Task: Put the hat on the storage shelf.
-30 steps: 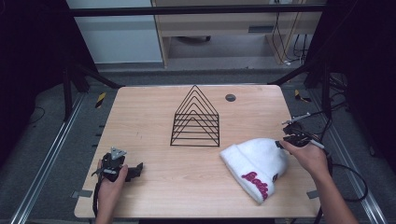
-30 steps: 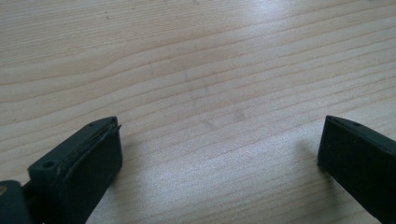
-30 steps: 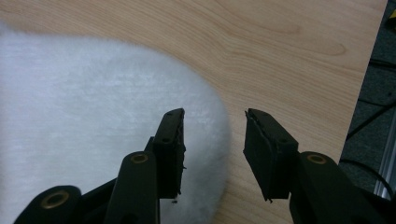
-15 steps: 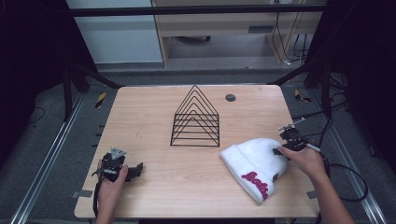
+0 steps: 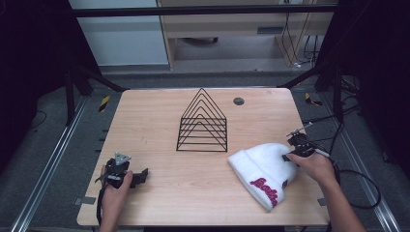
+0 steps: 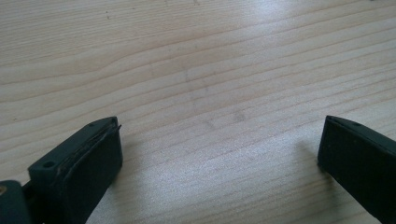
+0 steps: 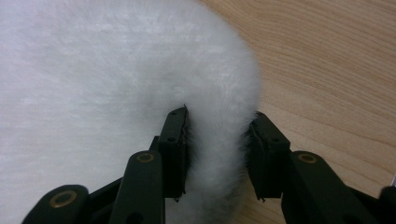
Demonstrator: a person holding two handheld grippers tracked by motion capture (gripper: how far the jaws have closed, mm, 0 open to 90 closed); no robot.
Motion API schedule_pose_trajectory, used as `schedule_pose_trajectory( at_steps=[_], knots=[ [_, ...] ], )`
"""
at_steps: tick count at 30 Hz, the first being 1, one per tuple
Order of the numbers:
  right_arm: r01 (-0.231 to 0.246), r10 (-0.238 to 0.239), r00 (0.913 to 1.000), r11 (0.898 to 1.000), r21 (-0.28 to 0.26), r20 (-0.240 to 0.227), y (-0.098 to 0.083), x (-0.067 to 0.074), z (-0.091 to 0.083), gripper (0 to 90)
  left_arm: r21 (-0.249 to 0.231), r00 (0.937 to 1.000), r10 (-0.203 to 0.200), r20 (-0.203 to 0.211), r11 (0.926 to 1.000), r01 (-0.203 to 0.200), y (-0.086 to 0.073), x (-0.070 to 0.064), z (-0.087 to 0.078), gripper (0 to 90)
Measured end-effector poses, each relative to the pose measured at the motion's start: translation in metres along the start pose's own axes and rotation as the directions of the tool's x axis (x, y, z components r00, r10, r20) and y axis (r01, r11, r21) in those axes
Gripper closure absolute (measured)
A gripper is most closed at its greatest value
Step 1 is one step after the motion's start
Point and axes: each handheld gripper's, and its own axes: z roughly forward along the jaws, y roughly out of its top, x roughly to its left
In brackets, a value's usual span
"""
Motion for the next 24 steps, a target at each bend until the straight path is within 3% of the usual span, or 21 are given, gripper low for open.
schedule_pose_trajectory(
  at_steps=[9,24],
  knots=[
    [0.011,-0.011,0.9998,1.0,0.006,-0.015,0.001,0.0011,0.0012,73.5,0.0,1.0,0.0,0.0,1.0,0.0,0.0,0.0,0.0,0.0],
    [0.019,-0.019,0.9998,0.999,0.027,-0.01,0.0044,0.0034,0.0012,80.0,0.0,1.0,0.0,0.0,1.0,0.0,0.0,0.0,0.0,0.0]
  ],
)
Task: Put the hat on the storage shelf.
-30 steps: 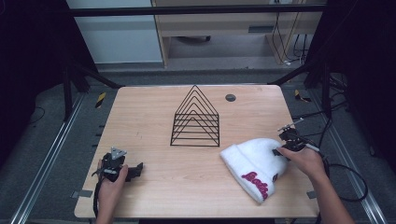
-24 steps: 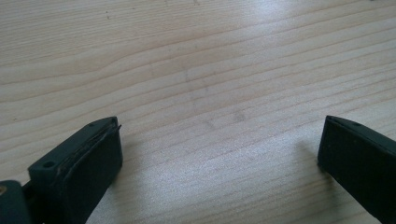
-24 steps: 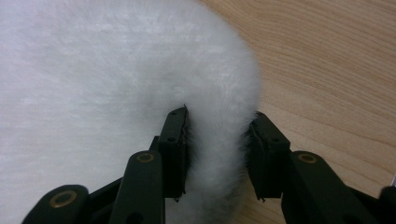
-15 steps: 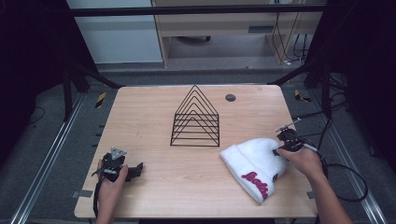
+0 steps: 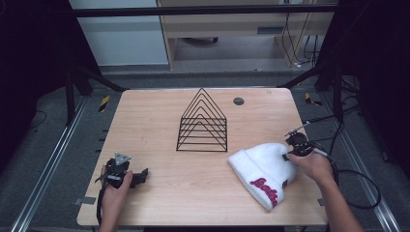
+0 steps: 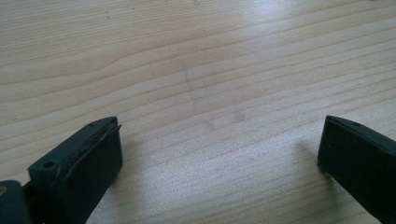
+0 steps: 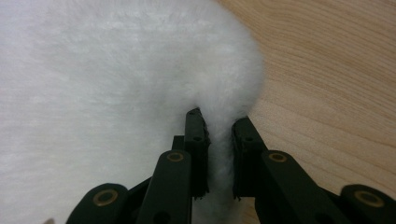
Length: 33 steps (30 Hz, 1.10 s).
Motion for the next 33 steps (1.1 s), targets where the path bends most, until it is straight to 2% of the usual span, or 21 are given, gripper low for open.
schedule_pose_trajectory(
  at_steps=[3,5,8,11,15,22,28,33],
  knots=[
    [0.006,-0.006,1.0,1.0,0.002,0.005,0.0,0.001,0.0,80.6,0.0,1.0,0.001,0.0,1.0,-0.001,0.0,0.0,0.0,0.0],
    [0.026,-0.026,0.9992,1.0,-0.006,0.03,0.001,0.003,-0.001,81.3,0.0,1.0,-0.001,0.0,1.0,0.001,0.0,0.0,0.0,0.0],
    [0.038,-0.037,0.9985,0.999,-0.007,0.04,0.001,0.006,-0.003,81.5,0.0,1.0,-0.001,0.0,1.0,0.001,0.0,0.0,0.0,0.0],
    [0.065,-0.064,0.9968,0.998,-0.022,0.047,0.004,0.009,-0.011,81.8,0.0,1.0,-0.001,0.0,1.0,0.001,0.0,0.0,0.0,0.0],
    [0.069,-0.067,0.9965,0.997,-0.036,0.049,0.006,0.01,-0.016,81.9,0.0,1.0,-0.001,0.0,1.0,0.001,0.0,0.0,0.0,0.0],
    [0.091,-0.087,0.9951,0.993,-0.08,0.047,0.013,0.017,-0.037,82.2,0.0,1.0,-0.001,0.0,1.0,0.001,0.0,0.0,0.0,0.0],
    [0.138,-0.132,0.9897,0.984,-0.111,0.054,0.021,0.029,-0.058,82.3,0.0,1.0,-0.001,0.0,1.0,0.001,0.0,0.0,0.0,0.0],
    [0.185,-0.177,0.9823,0.972,-0.148,0.061,0.03,0.043,-0.076,82.4,0.0,1.0,-0.001,0.0,1.0,0.001,0.0,0.0,0.0,0.0]
  ],
)
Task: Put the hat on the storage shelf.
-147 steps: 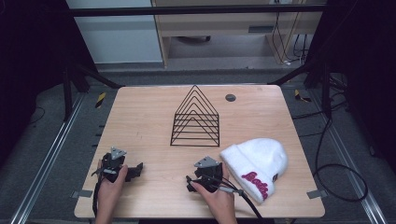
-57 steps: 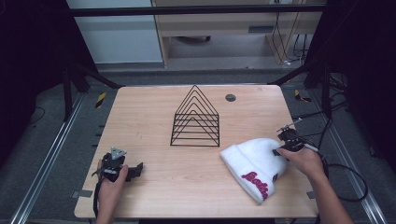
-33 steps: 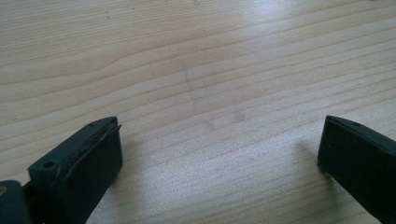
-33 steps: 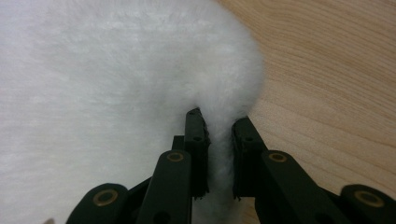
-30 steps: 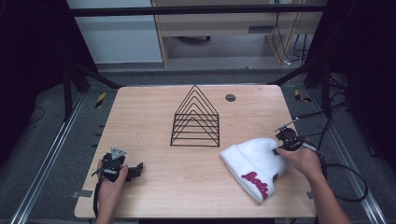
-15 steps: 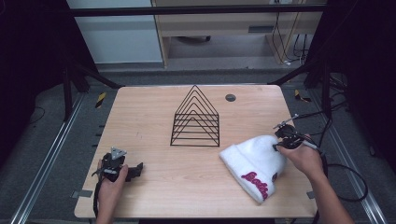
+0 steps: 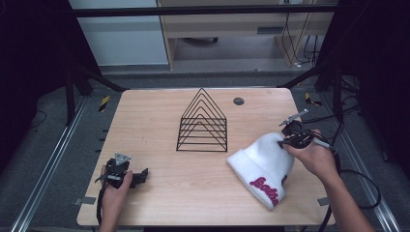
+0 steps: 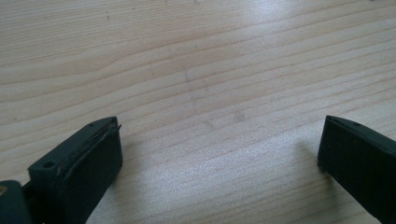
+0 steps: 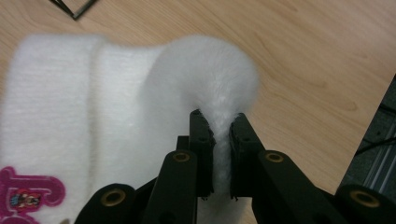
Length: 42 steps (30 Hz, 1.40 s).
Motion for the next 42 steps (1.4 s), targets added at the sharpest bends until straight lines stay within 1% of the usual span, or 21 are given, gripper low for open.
schedule_pose_trajectory(
  at_steps=[4,7,10,11,14,20,25,30,35,40,42],
  knots=[
    [0.037,-0.037,0.9993,0.999,-0.038,0.0,0.011,0.011,-0.016,82.4,0.0,1.0,0.0,0.0,1.0,0.0,0.0,0.0,0.0,0.0],
    [0.065,-0.065,0.9978,0.995,-0.071,-0.005,0.019,0.018,-0.027,82.5,0.0,1.0,0.0,0.0,1.0,0.0,0.0,0.0,0.0,0.0],
    [0.087,-0.089,0.9959,0.99,-0.111,-0.015,0.028,0.027,-0.04,82.5,0.0,1.0,0.0,0.0,1.0,0.0,0.0,0.0,0.0,0.0],
    [0.099,-0.102,0.9945,0.986,-0.131,-0.02,0.031,0.029,-0.045,82.5,0.0,1.0,0.0,0.0,1.0,0.0,0.0,0.0,0.0,0.0],
    [0.116,-0.122,0.9921,0.979,-0.167,-0.027,0.038,0.036,-0.056,82.5,0.0,1.0,0.0,0.0,1.0,0.0,0.0,0.0,0.0,0.0],
    [0.151,-0.16,0.9868,0.964,-0.218,-0.023,0.046,0.046,-0.071,82.7,0.0,1.0,0.0,0.0,1.0,0.0,0.0,0.0,0.0,0.0],
    [0.168,-0.176,0.9844,0.957,-0.238,-0.009,0.05,0.05,-0.077,82.7,0.0,1.0,0.0,0.0,1.0,0.0,0.0,0.0,0.0,0.0],
    [0.183,-0.19,0.9817,0.95,-0.253,-0.003,0.055,0.05,-0.085,82.7,0.0,1.0,0.0,0.0,1.0,0.0,0.0,0.0,0.0,0.0],
    [0.196,-0.201,0.9796,0.949,-0.245,0.004,0.063,0.05,-0.094,82.7,0.0,1.0,0.0,0.0,1.0,0.0,0.0,0.0,0.0,0.0],
    [0.204,-0.211,0.9775,0.947,-0.25,-0.001,0.074,0.05,-0.106,82.7,0.0,1.0,0.0,0.0,1.0,0.0,0.0,0.0,0.0,0.0],
    [0.209,-0.217,0.9761,0.947,-0.243,-0.005,0.078,0.051,-0.111,82.7,0.0,1.0,-0.001,0.0,1.0,0.001,0.0,0.0,0.0,0.0]
  ],
)
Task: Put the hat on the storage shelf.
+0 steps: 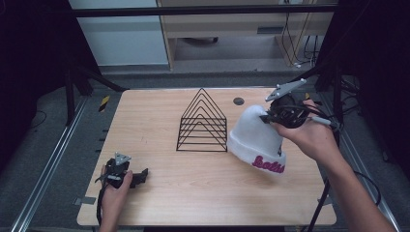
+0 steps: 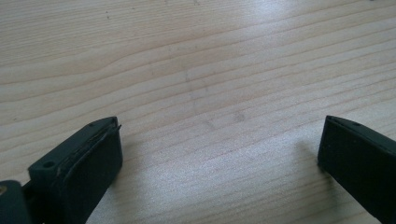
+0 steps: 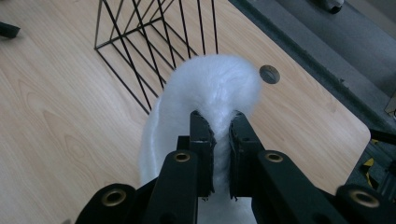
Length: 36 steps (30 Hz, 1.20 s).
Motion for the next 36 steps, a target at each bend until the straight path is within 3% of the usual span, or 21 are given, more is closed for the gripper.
schedule_pose_trajectory(
  at_steps=[12,21,36],
  knots=[
    [0.048,-0.047,0.9984,0.998,-0.035,0.032,0.035,0.002,-0.026,82.6,-0.003,1.0,0.0,-0.001,1.0,0.0,0.0,0.0,0.0,0.0],
    [0.069,-0.062,0.996,0.992,-0.107,0.064,0.059,0.004,-0.048,82.6,-0.002,1.0,0.0,-0.001,1.0,0.0,0.0,0.0,0.0,0.0],
    [0.074,-0.057,0.9937,0.98,-0.186,0.097,0.08,0.007,-0.053,82.5,-0.002,1.0,0.0,-0.001,1.0,0.0,0.0,0.0,0.0,0.0]
  ],
)
